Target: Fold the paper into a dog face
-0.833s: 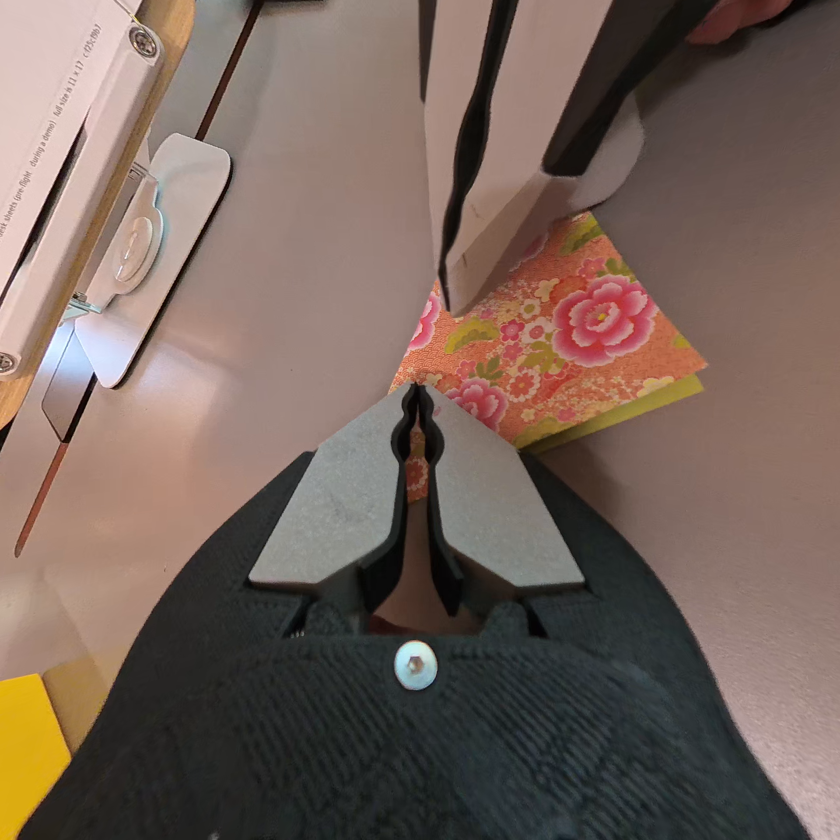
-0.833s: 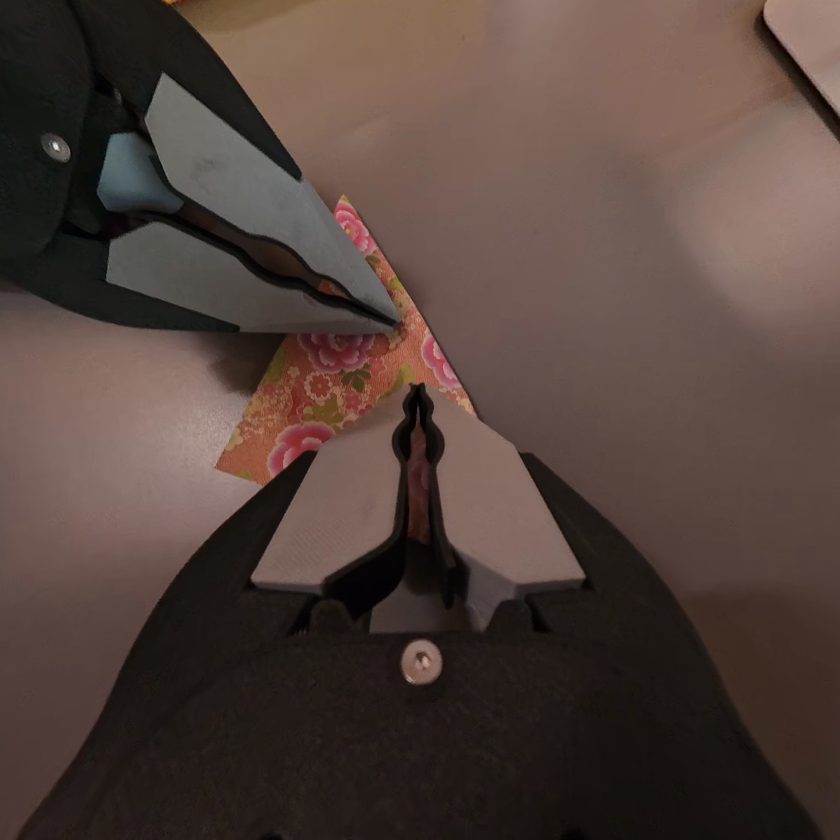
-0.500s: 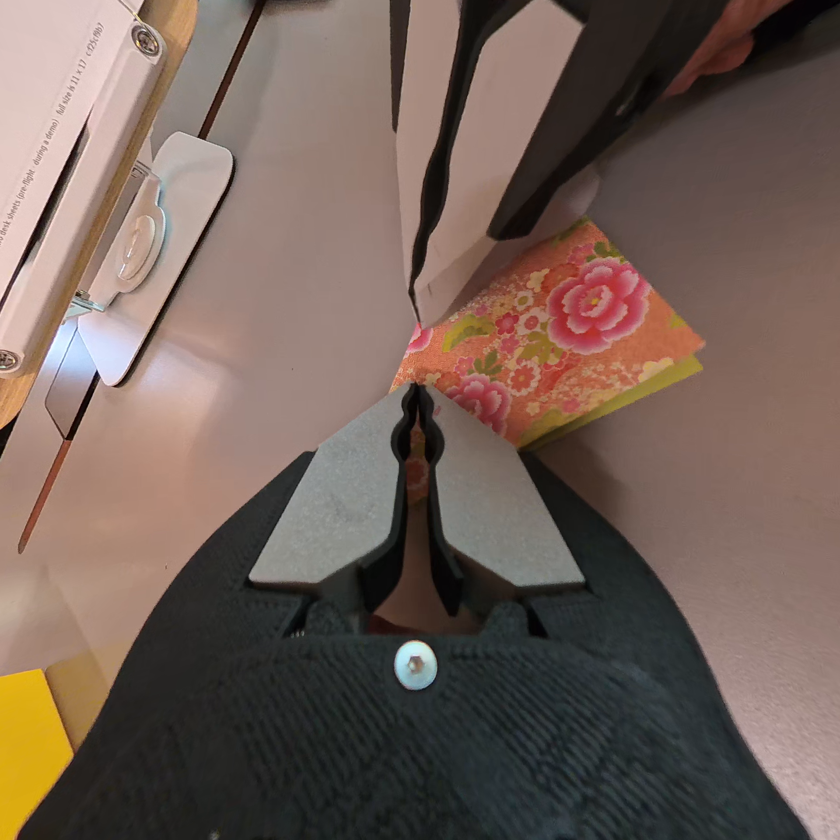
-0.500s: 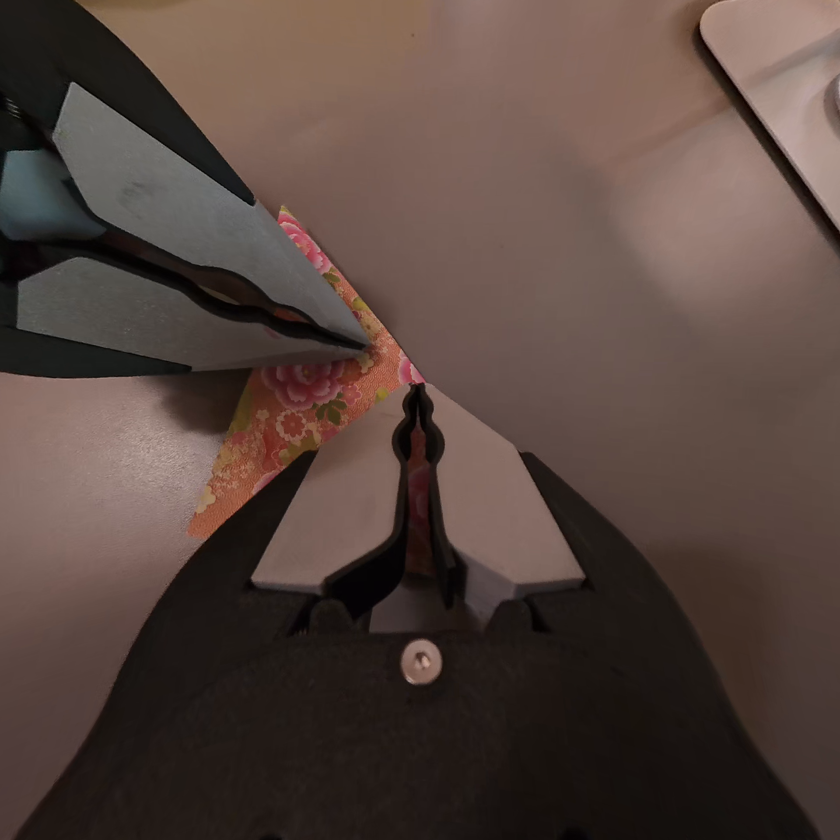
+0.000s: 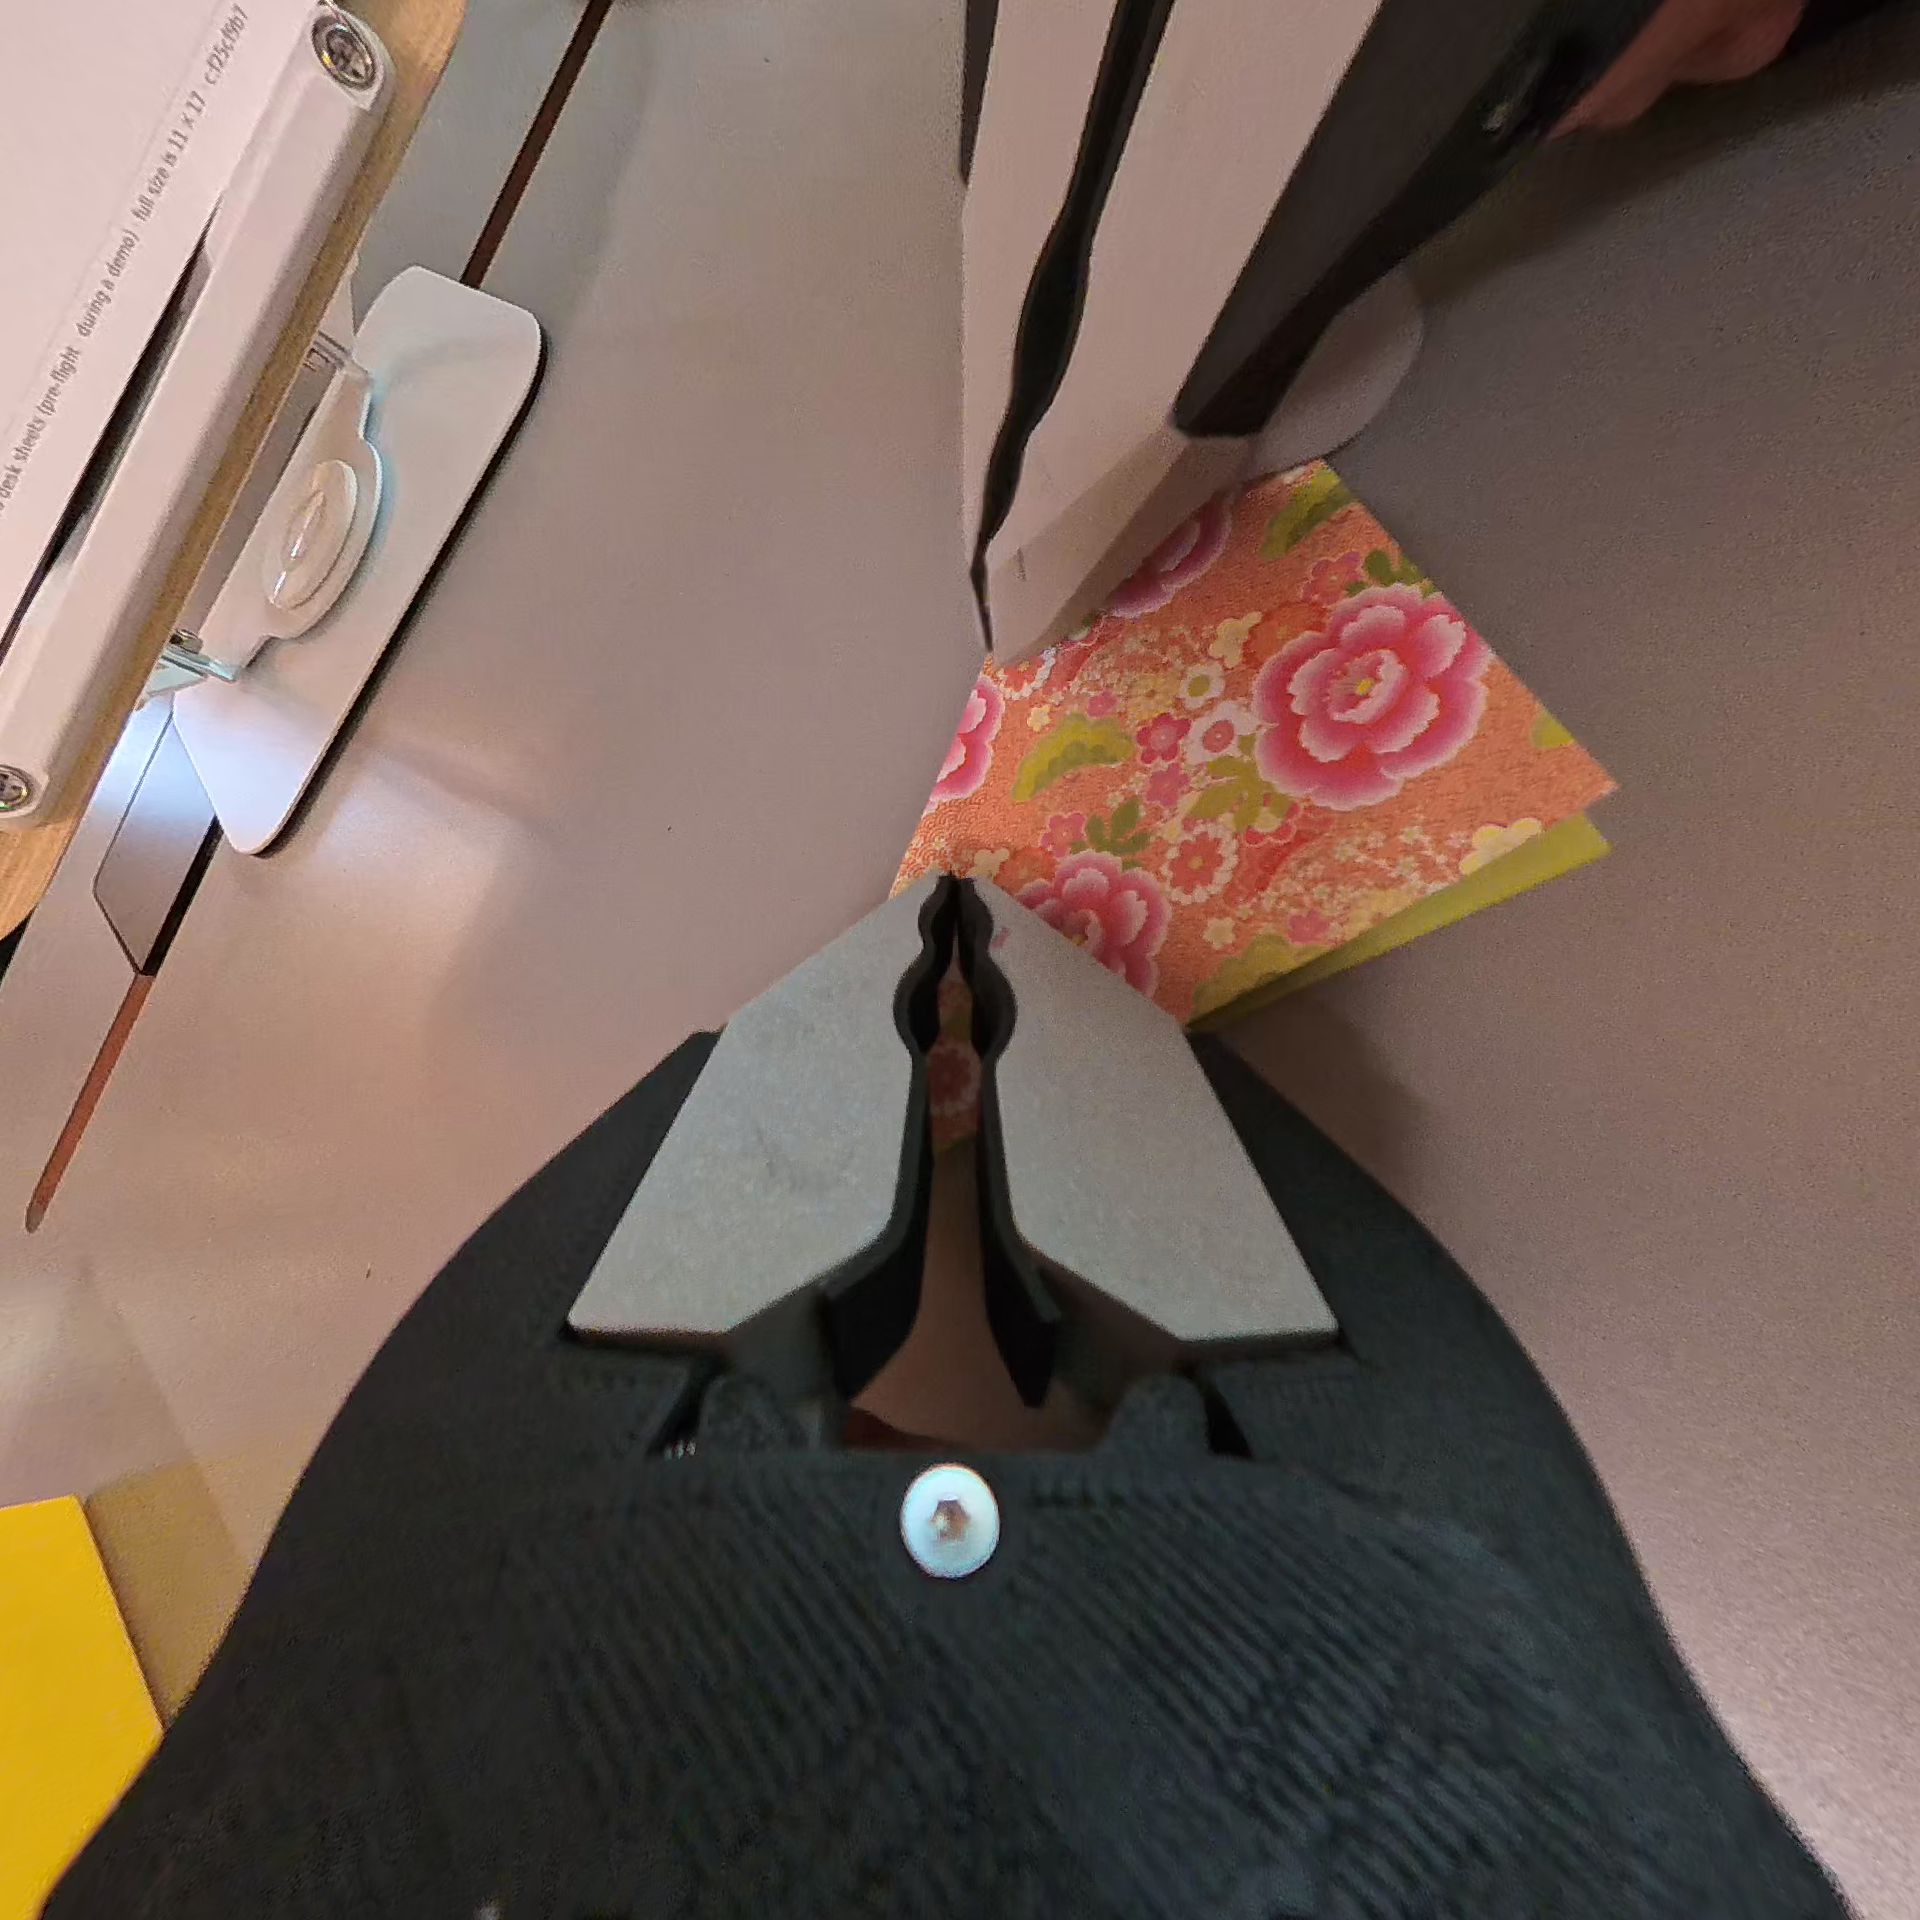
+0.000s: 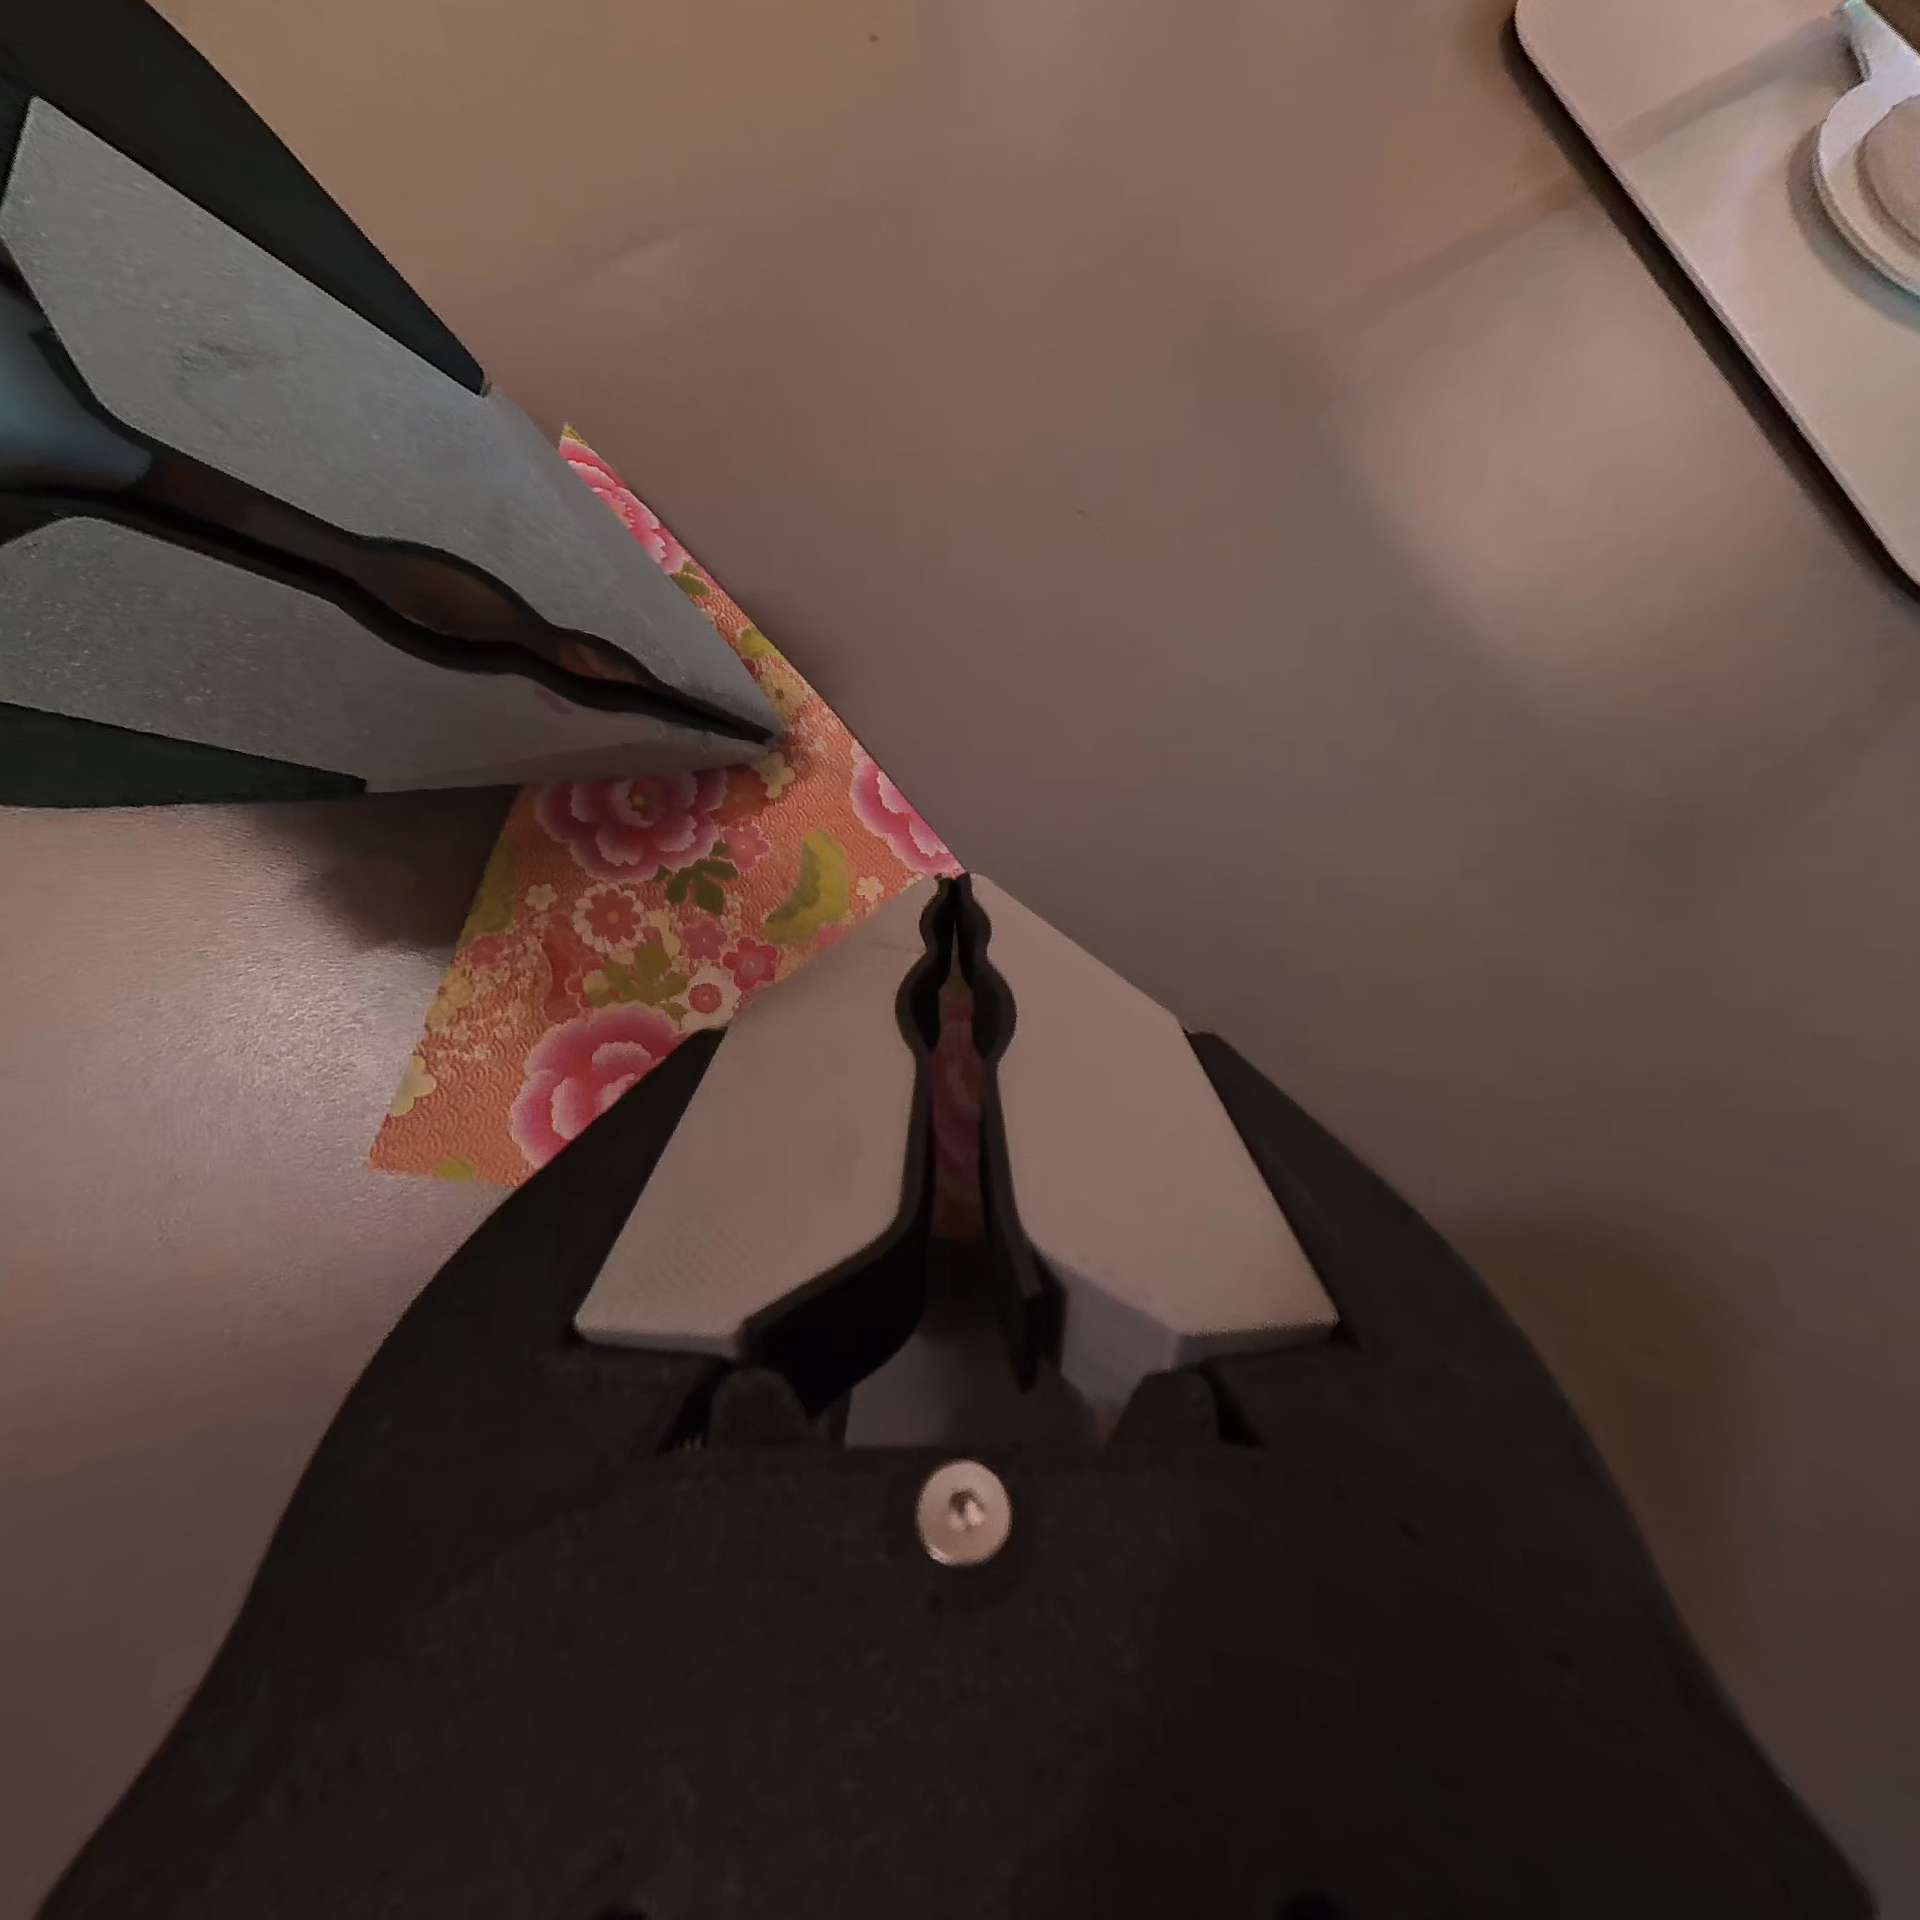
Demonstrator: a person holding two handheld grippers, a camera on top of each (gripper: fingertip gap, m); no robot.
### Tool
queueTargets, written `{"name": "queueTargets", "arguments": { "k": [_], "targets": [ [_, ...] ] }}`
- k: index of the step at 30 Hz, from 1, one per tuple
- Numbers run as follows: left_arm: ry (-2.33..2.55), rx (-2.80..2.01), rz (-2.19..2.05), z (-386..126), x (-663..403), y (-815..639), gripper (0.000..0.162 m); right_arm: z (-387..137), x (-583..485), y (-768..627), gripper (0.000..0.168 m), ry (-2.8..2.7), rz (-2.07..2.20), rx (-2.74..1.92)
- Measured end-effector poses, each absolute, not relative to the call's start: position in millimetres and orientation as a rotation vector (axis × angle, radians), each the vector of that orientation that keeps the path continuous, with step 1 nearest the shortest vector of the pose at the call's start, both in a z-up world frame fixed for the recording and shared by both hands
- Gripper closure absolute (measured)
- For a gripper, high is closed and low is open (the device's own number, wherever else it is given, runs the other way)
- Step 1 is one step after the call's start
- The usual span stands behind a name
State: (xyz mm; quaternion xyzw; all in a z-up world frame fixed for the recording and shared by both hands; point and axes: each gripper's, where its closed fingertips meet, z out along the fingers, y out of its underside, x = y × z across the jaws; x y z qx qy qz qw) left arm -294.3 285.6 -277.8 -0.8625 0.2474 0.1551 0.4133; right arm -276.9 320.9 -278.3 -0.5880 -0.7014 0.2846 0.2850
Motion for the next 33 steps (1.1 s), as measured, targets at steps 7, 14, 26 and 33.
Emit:
{"name": "queueTargets", "arguments": {
  "k": [7, 14, 26, 33],
  "targets": [
    [0.614, -2.172, 0.392, -278, -294, 285, 0.162, -278, -271, 327, 0.168, -1.864, 0.766, -1.589],
    [0.608, -2.174, 0.389, -278, -295, 285, 0.162, -278, -265, 335, 0.168, -1.842, 0.767, -1.614],
    [0.605, -2.175, 0.396, -278, -295, 285, 0.162, -278, -255, 350, 0.168, -1.786, 0.775, -1.680],
    [0.602, -2.176, 0.398, -278, -295, 284, 0.162, -266, -254, 354, 0.168, -1.738, 0.682, -1.591]
  ]
}}
